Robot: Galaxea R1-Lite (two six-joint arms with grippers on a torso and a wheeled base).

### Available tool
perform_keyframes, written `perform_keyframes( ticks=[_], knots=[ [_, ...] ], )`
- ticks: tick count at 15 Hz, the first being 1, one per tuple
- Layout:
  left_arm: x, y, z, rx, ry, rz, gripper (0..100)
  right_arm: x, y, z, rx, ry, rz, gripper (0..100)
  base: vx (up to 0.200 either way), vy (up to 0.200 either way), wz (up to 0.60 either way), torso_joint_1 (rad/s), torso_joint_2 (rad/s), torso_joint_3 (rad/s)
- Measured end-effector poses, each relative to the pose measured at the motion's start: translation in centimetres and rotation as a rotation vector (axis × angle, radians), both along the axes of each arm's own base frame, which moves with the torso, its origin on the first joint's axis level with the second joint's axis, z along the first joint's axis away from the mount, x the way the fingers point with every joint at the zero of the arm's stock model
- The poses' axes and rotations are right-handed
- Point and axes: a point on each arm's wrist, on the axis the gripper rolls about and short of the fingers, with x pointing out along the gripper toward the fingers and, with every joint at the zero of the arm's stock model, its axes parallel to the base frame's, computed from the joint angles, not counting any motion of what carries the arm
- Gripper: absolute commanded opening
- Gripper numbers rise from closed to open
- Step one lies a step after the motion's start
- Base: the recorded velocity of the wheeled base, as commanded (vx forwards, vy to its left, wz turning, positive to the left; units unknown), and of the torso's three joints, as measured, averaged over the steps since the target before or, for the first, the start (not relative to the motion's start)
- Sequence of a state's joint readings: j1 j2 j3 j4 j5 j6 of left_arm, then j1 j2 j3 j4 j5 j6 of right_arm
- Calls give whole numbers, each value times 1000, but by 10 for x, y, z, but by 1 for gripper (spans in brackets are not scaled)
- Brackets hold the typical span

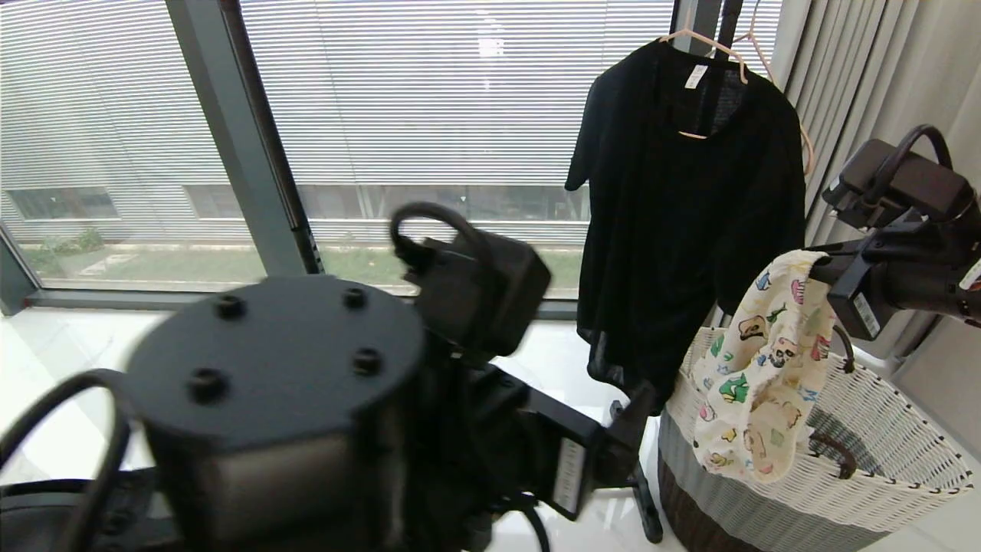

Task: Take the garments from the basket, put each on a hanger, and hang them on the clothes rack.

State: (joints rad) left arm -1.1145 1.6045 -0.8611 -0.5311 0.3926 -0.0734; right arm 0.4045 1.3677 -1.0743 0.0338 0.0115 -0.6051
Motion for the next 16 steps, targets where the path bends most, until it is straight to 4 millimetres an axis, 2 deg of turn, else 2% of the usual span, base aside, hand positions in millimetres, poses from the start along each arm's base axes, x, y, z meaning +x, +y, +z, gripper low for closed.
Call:
perform_keyframes(
  ticks=[4, 6, 8, 11, 16],
  knots=[
    [2, -84, -26, 5, 67, -200, 100, -1, -1, 3, 48, 10, -16, 0, 0, 0, 0, 0, 0, 0],
    [13, -117, -35, -26, 89, -215, 100, -3, -1, 4, 64, 10, -20, 0, 0, 0, 0, 0, 0, 0],
    [32, -141, -51, -42, 110, -195, 100, -4, -2, 5, 82, 13, -25, 0, 0, 0, 0, 0, 0, 0],
    [76, -153, -80, -30, 127, -112, 100, -6, -2, 6, 102, 16, -31, 0, 0, 0, 0, 0, 0, 0],
    [116, -151, -127, 51, 159, -30, 100, -7, -2, 7, 106, 14, -25, 0, 0, 0, 0, 0, 0, 0]
  ],
)
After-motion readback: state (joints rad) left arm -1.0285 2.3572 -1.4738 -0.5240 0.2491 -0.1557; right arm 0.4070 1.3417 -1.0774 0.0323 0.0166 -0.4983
